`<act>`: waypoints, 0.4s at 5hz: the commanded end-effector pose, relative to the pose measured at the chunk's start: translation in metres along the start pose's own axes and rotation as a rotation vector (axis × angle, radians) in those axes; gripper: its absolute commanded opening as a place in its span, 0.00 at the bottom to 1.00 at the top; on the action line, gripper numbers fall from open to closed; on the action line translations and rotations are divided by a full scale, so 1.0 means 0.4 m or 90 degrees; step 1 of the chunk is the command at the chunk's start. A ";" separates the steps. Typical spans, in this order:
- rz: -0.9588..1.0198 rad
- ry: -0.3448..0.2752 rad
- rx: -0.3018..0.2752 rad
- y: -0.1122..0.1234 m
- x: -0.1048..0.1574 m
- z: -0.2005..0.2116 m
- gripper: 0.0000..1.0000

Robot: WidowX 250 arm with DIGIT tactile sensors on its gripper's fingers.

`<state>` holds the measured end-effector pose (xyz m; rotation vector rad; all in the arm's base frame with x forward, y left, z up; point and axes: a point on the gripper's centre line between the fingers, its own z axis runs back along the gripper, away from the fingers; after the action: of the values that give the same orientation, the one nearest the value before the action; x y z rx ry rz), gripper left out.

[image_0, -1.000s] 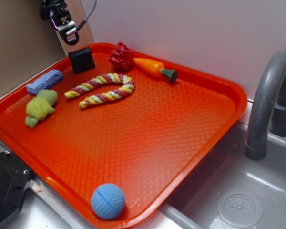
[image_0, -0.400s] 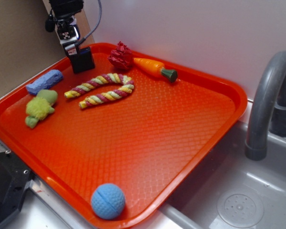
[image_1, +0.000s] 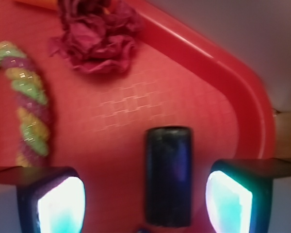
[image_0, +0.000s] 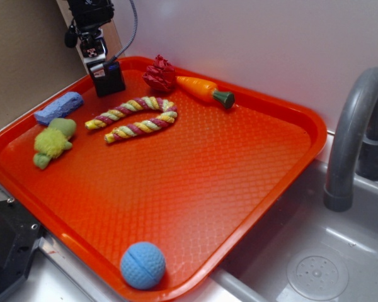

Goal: Grab the black box.

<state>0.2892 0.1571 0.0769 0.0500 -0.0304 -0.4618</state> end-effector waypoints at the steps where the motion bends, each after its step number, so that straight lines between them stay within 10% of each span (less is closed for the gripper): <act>1: -0.010 0.002 0.030 0.030 0.011 -0.013 1.00; 2: -0.016 0.024 0.020 0.014 0.011 -0.053 1.00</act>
<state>0.2903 0.1641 0.0417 0.0600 0.0375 -0.4637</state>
